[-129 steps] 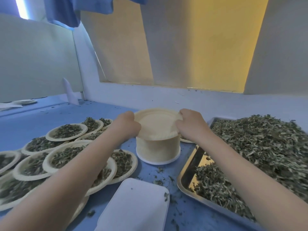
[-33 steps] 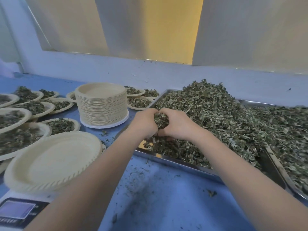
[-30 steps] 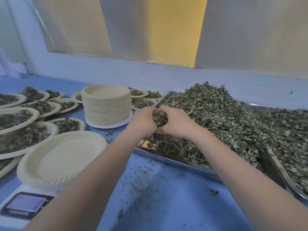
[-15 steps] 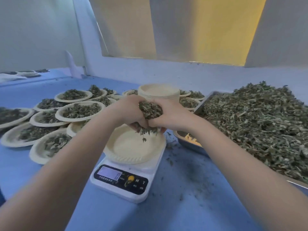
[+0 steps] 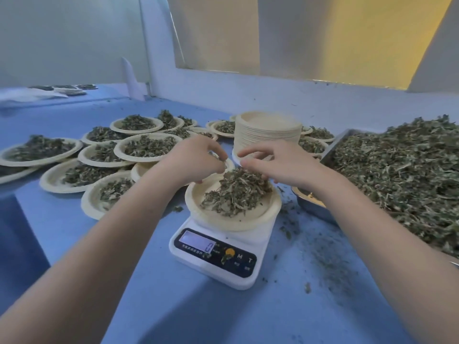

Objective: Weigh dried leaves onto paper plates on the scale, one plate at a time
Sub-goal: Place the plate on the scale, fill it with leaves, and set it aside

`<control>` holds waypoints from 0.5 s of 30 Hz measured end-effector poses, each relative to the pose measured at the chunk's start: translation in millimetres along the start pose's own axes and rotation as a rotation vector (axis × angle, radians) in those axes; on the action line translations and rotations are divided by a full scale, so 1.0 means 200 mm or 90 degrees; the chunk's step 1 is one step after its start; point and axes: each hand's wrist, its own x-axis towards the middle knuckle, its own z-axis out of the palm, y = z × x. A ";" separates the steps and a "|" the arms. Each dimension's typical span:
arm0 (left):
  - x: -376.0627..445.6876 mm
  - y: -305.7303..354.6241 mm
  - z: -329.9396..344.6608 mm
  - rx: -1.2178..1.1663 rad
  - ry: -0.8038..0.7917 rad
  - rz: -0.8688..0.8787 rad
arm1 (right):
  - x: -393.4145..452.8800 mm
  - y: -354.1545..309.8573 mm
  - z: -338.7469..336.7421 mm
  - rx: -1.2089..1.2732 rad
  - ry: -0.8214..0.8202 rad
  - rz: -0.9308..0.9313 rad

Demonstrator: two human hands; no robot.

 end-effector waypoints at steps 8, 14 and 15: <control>-0.03 -0.08 0.02 -0.068 0.101 0.033 | -0.02 -0.02 0.04 0.017 0.082 -0.023; -0.04 -0.10 0.03 -0.078 0.125 0.036 | -0.03 -0.05 0.08 -0.025 0.073 -0.038; -0.04 -0.10 0.04 -0.075 0.129 0.039 | -0.03 -0.05 0.08 -0.034 0.070 -0.040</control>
